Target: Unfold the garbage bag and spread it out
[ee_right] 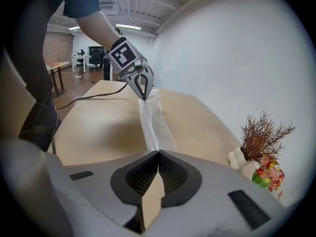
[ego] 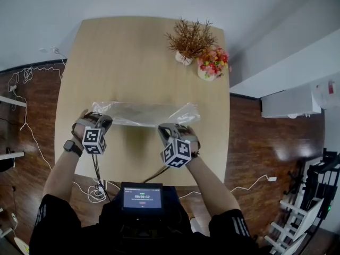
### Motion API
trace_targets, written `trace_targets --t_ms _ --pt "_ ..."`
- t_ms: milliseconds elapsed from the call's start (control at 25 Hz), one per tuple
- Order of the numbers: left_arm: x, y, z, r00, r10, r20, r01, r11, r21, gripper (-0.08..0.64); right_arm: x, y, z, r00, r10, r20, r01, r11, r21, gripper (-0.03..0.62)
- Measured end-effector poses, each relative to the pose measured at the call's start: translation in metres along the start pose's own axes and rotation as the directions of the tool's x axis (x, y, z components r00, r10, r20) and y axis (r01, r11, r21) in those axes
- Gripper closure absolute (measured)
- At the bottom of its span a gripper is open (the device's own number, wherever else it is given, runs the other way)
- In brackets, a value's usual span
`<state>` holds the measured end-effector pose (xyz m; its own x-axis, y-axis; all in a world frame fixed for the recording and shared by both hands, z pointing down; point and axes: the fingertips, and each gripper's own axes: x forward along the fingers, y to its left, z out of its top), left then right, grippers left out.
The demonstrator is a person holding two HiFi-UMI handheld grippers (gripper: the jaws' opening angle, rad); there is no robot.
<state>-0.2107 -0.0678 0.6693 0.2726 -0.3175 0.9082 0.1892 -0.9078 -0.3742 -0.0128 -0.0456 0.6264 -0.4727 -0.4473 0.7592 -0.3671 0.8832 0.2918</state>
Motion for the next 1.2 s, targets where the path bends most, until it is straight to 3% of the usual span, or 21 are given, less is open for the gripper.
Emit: trace_targets --t_ms 160,320,560,720,880,1000,1200 --pt "0.000 -0.018 0.009 0.998 0.056 0.004 -0.056 0.997 0.056 0.559 -0.005 0.015 -0.008 1.000 -0.014 0.003 0.014 0.999 0.042 0.563" --pt "0.008 -0.043 -0.001 0.994 0.089 -0.058 -0.081 0.989 0.123 0.559 -0.007 0.032 -0.023 1.000 -0.018 -0.017 0.020 0.995 0.094 0.524" --pt "0.006 -0.064 0.017 0.997 0.076 -0.026 -0.074 0.995 0.071 0.559 -0.013 0.053 -0.042 1.000 0.011 -0.013 -0.007 0.970 0.241 0.443" --pt "0.013 -0.078 0.014 0.997 0.073 -0.040 -0.068 0.991 0.112 0.559 -0.026 0.061 -0.046 1.000 0.030 0.009 -0.031 0.951 0.308 0.433" --pt "0.027 -0.092 0.001 0.994 0.076 -0.073 -0.063 0.983 0.175 0.559 -0.047 0.041 -0.032 0.998 -0.018 0.057 -0.003 0.938 0.346 0.433" --pt "0.025 -0.096 0.006 0.996 0.068 -0.063 -0.055 0.982 0.182 0.559 -0.062 0.005 -0.017 0.993 -0.091 0.080 0.055 0.926 0.374 0.433" --pt "0.024 -0.101 0.010 0.996 0.063 -0.056 -0.051 0.982 0.184 0.559 -0.052 -0.038 -0.021 0.993 -0.111 0.024 0.095 0.926 0.366 0.433"
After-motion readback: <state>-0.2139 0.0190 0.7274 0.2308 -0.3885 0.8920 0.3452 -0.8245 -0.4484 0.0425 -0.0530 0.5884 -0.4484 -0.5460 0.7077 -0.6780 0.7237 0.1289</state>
